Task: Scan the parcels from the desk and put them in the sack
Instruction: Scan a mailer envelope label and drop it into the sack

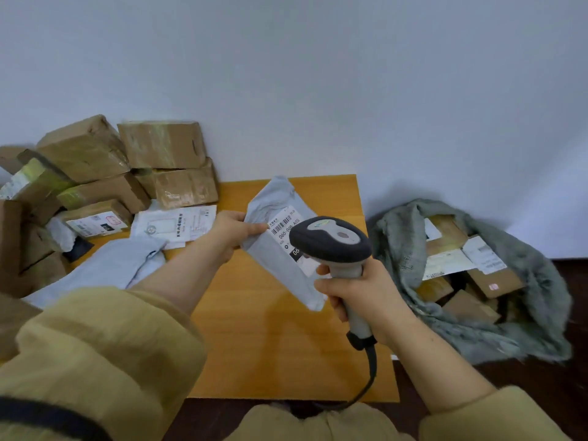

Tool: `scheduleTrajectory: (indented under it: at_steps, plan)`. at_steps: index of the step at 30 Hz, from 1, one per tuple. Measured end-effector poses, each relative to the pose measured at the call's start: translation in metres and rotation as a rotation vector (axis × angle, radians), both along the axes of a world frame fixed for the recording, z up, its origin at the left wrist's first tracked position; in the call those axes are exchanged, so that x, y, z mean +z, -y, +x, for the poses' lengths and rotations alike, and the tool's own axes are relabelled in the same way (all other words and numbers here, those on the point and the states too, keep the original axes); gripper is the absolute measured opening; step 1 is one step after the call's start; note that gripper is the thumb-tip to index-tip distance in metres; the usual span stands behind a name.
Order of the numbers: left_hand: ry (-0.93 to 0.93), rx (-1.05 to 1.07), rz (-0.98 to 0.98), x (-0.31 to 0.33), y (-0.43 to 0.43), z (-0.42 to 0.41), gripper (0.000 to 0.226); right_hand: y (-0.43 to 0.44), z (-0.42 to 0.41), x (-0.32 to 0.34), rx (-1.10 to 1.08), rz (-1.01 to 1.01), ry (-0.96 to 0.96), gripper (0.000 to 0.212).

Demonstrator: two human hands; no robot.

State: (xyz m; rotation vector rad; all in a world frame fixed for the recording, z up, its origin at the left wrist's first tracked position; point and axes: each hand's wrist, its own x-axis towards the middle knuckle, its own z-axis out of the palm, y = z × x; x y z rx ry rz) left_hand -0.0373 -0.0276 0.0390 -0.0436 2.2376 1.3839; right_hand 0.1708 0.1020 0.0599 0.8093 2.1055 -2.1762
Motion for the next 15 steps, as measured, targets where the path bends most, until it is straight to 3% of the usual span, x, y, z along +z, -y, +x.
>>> scheduleTrajectory:
  at_steps: [7,15]
  plan:
    - [0.244,-0.163,0.007,-0.057,-0.154,0.071,0.015,-0.072,0.071,-0.027,-0.307,-0.148,0.040,0.007]
    - [0.427,-0.190,0.024,-0.115,-0.298,0.147,0.022,-0.144,0.144,-0.061,-0.564,-0.218,0.065,0.007]
